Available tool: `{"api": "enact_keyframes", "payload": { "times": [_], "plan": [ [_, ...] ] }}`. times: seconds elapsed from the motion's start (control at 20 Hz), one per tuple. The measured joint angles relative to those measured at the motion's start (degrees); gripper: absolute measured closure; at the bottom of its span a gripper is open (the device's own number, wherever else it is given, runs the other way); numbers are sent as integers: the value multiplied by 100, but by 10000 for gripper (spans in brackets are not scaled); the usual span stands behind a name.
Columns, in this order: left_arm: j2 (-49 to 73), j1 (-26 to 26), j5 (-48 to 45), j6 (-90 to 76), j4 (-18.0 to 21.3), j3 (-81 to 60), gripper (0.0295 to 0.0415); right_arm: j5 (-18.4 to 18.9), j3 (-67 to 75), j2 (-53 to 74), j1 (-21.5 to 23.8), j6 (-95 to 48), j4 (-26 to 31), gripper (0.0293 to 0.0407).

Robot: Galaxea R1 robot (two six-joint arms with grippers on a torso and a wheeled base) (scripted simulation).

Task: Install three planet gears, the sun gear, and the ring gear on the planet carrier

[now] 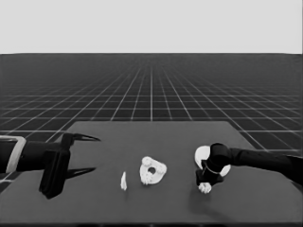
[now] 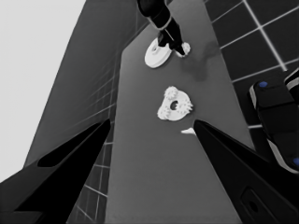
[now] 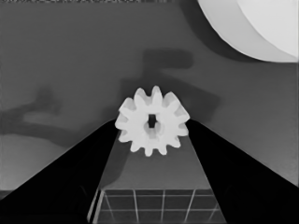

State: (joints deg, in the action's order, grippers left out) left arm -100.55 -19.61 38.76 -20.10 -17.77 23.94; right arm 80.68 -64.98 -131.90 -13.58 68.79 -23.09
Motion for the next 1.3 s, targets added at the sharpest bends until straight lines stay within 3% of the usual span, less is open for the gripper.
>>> {"api": "enact_keyframes", "payload": {
  "times": [0.05,0.15,0.5,0.55,0.6,0.7,0.8,1.0,1.1,1.3],
  "plan": [
    [0,0,0,0,0,0,326,276,414,168,435,156,437,390],
    [0,0,0,0,0,0,326,490,677,275,1037,259,942,390],
    [0,0,0,0,0,0,326,583,734,299,1344,280,1229,390],
    [0,0,0,0,0,0,326,848,56,-892,1440,1476,1253,390],
    [0,0,0,0,0,0,326,904,-716,-2348,1494,1804,1308,390],
    [0,0,0,0,0,0,326,830,-2122,-3679,1524,1447,1362,390],
    [0,0,0,0,0,0,326,783,-2790,-4121,1528,1172,1382,390],
    [0,0,0,0,0,0,326,759,-3146,-4325,1526,1014,1391,390],
    [0,0,0,0,0,0,326,634,-3403,-4399,1063,854,945,390],
    [0,0,0,0,0,0,326,553,-3580,-4449,847,749,748,390]
  ]
}}
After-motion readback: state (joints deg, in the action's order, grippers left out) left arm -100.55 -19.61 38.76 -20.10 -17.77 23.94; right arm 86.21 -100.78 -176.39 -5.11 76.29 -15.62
